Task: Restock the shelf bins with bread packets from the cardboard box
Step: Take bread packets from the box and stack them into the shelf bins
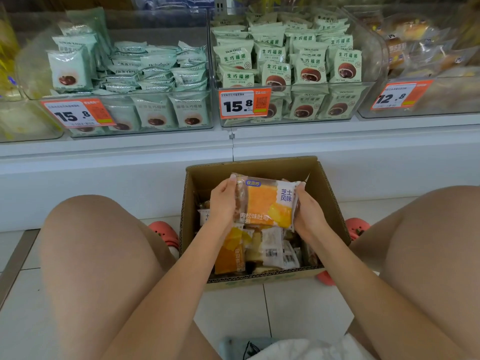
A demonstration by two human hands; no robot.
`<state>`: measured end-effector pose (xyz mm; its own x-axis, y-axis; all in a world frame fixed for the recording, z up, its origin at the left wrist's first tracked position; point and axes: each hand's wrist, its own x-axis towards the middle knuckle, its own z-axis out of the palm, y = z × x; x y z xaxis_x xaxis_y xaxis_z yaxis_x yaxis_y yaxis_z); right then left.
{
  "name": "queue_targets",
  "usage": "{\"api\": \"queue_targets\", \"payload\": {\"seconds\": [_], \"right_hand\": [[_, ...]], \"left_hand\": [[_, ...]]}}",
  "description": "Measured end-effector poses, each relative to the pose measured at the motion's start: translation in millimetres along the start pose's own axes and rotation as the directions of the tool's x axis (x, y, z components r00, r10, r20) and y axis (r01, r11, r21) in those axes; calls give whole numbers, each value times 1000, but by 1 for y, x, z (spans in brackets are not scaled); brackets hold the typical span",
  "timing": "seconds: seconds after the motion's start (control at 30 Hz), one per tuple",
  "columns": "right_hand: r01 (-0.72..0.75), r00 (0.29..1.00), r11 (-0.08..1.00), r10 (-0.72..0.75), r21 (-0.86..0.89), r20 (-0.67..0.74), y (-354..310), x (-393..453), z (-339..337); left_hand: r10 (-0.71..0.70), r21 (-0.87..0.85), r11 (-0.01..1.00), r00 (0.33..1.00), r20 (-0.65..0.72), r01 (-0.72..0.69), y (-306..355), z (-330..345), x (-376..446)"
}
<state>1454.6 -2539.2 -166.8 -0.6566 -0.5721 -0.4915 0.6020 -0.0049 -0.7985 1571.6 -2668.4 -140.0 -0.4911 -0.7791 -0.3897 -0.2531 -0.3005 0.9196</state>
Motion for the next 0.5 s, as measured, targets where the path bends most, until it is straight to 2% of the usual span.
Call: {"api": "queue_targets", "payload": {"seconds": [0.1, 0.2, 0.27, 0.33, 0.4, 0.43, 0.5], "right_hand": [[91, 981, 987, -65, -136, 182, -33, -13, 13], [242, 957, 904, -163, -352, 240, -83, -27, 35], [336, 937, 850, -257, -405, 238, -128, -39, 52], [456, 888, 804, -383, -383, 255, -182, -52, 67], [592, 806, 733, -523, -336, 278, -242, -68, 82], [648, 761, 706, -584, -288, 283, -273, -75, 89], [728, 682, 661, -672, -181, 287, -334, -87, 101]], "left_hand": [[90, -93, 992, 996, 22, -88, 27, -6, -1], [244, -138, 962, 969, 39, -237, 81, -9, -8], [368, -148, 923, 927, 76, -354, 126, -10, -16], [509, -162, 857, 853, 118, -489, 179, -7, -23], [673, -169, 736, 736, 74, -655, 236, -4, -26], [771, -114, 633, 636, 14, -765, 264, -2, -26], [937, 181, 350, 342, -73, -919, 315, -2, -13]]}}
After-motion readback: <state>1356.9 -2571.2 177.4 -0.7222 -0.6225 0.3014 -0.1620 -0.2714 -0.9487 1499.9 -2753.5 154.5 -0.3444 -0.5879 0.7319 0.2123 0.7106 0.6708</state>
